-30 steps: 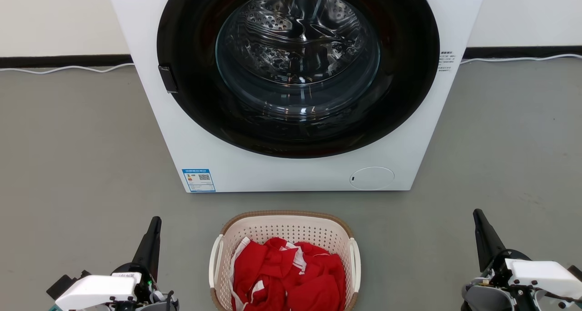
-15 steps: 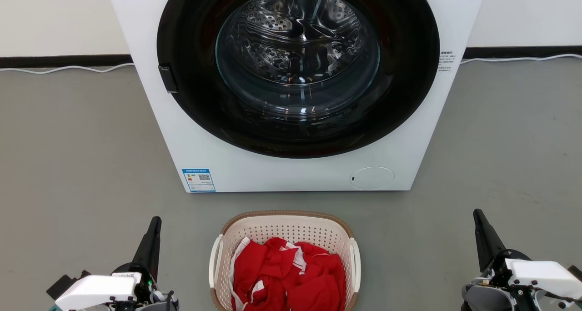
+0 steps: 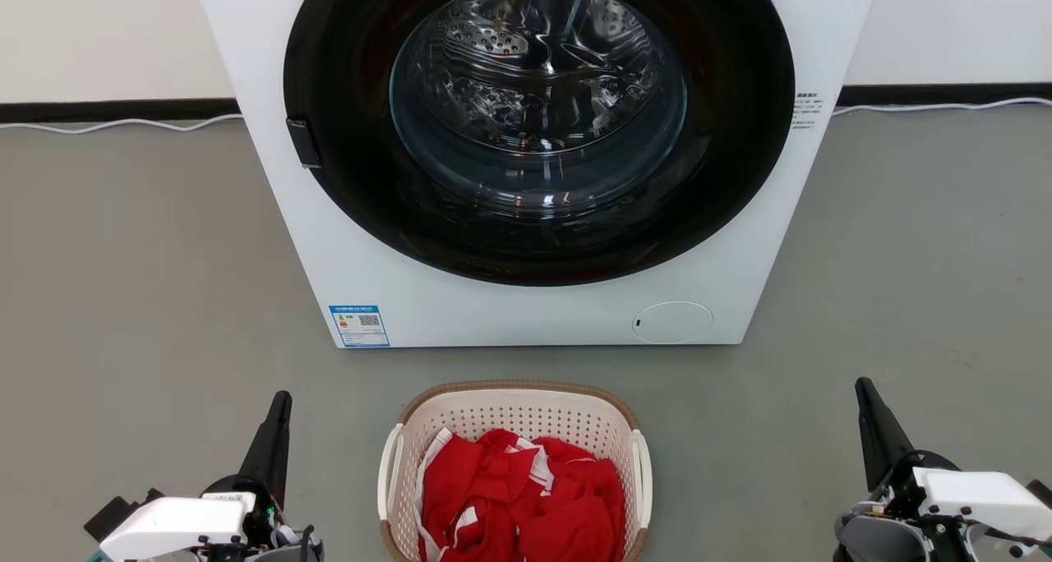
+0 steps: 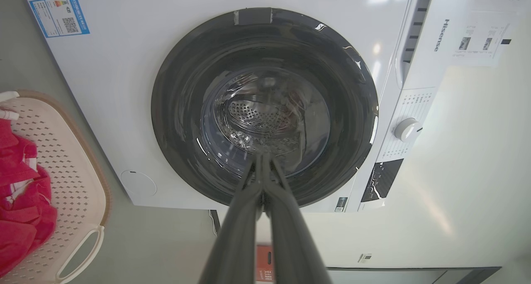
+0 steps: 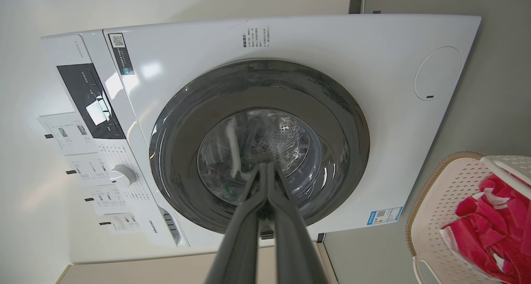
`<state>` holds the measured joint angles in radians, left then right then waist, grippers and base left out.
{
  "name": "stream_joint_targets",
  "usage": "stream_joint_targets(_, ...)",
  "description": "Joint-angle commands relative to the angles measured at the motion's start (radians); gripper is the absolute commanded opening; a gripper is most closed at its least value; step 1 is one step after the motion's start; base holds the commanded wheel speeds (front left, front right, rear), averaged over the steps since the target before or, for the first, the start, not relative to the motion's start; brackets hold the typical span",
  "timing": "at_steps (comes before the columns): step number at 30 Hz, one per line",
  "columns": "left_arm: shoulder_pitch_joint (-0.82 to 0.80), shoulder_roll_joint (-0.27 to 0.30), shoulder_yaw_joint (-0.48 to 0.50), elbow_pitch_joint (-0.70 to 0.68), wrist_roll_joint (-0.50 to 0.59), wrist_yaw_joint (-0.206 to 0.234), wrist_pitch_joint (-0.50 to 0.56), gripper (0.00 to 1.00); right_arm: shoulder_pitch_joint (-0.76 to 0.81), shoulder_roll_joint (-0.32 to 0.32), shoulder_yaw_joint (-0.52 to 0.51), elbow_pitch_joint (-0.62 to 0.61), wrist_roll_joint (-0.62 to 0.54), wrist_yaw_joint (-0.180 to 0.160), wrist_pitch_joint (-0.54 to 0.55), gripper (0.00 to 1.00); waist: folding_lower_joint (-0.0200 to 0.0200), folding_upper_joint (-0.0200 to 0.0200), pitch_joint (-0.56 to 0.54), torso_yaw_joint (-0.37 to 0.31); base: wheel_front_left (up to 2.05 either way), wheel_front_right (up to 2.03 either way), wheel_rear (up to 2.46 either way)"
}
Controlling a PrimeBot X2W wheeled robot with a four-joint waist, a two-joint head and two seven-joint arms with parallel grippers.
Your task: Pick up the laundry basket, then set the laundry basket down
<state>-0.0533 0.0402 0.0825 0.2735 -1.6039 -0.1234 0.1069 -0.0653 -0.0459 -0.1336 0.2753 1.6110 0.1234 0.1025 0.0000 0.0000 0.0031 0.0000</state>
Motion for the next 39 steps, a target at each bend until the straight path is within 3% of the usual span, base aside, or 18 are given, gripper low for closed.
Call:
stream_joint_targets(1,-0.055,0.01,0.031,-0.029,-0.005,-0.007,0.006,0.0,-0.043,-0.004,0.02,-0.031,-0.002,0.007,0.01,0.0,0.0,0.0,0.0,0.0,0.0,0.0,0.0)
stream_joint_targets(29,-0.055,0.01,0.031,-0.029,-0.005,-0.007,0.006,0.0,-0.043,-0.004,0.02,-0.031,-0.002,0.007,0.01,0.0,0.0,0.0,0.0,0.0,0.0,0.0,0.0)
stream_joint_targets(30,0.0,0.0,0.0,0.0,0.0,0.0,0.0,1.0,0.0,0.0,0.0,0.0,0.0,0.0,0.0,1.0,0.0,0.0,0.0,0.0,0.0,0.0,0.0)
stream_joint_targets(39,0.028,-0.007,-0.011,0.024,0.004,0.0,-0.02,1.0,0.032,0.005,0.021,0.017,-0.005,0.0,-0.021,1.0,0.0022,0.0,-0.001,0.0,0.0,0.0,0.0)
